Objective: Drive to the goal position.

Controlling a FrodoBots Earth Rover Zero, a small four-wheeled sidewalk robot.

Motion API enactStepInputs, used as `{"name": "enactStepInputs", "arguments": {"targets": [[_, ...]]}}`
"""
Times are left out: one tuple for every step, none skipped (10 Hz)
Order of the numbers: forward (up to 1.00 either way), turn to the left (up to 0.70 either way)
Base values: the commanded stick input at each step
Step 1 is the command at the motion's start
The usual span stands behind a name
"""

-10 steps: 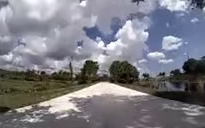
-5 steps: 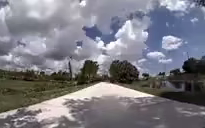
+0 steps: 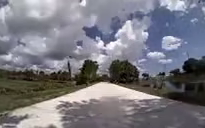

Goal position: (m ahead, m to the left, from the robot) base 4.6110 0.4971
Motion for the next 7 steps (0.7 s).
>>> {"name": "enactStepInputs", "arguments": {"targets": [[0.70, 0.00], [0.70, 0.00], [0.70, 0.00], [0.70, 0.00], [0.70, 0.00], [0.70, 0.00], [0.70, 0.00]]}}
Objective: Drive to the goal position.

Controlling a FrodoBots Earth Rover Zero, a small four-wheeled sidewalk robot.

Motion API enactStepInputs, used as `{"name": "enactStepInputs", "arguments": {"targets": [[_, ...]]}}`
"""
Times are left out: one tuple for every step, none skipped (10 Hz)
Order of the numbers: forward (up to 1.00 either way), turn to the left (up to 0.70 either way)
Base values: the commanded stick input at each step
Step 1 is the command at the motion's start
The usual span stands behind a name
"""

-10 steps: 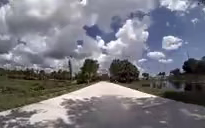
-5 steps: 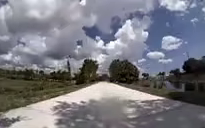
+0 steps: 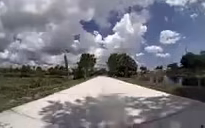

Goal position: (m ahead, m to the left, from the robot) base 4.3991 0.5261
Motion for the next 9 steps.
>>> {"name": "enactStepInputs", "arguments": {"targets": [[0.70, 0.00], [0.70, 0.00], [0.70, 0.00], [0.70, 0.00], [0.70, 0.00], [0.70, 0.00], [0.70, 0.00], [0.70, 0.00], [0.70, 0.00]]}}
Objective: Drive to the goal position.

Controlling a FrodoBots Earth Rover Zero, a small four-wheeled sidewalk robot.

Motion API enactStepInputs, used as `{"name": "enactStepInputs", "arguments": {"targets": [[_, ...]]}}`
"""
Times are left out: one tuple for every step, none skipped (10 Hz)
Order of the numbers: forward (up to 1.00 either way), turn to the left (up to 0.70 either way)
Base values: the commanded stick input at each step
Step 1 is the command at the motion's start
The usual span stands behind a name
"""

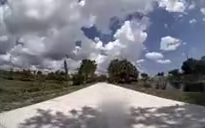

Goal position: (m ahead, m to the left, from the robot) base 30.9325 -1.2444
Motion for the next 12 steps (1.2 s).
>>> {"name": "enactStepInputs", "arguments": {"targets": [[0.70, 0.00], [0.70, 0.00], [0.70, 0.00], [0.70, 0.00], [0.70, 0.00], [0.70, 0.00], [0.70, 0.00], [0.70, 0.00], [0.70, 0.00], [0.70, 0.00], [0.70, 0.00], [0.70, 0.00]]}}
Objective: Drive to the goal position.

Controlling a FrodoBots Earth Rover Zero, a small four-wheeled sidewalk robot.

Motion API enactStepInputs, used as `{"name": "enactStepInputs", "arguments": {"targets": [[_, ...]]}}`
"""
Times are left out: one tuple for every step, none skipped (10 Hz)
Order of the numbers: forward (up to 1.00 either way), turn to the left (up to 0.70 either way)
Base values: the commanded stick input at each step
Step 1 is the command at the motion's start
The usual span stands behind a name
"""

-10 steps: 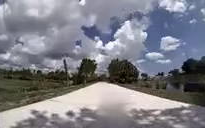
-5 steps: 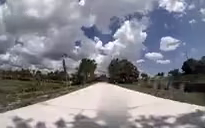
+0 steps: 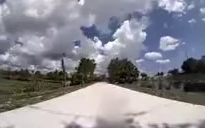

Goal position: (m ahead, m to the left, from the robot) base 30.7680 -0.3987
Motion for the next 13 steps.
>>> {"name": "enactStepInputs", "arguments": {"targets": [[0.70, 0.00], [0.70, 0.00], [0.70, 0.00], [0.70, 0.00], [0.70, 0.00], [0.70, 0.00], [0.70, 0.00], [0.70, 0.00], [0.70, 0.00], [0.70, 0.00], [0.70, 0.00], [0.70, 0.00], [0.70, 0.00]]}}
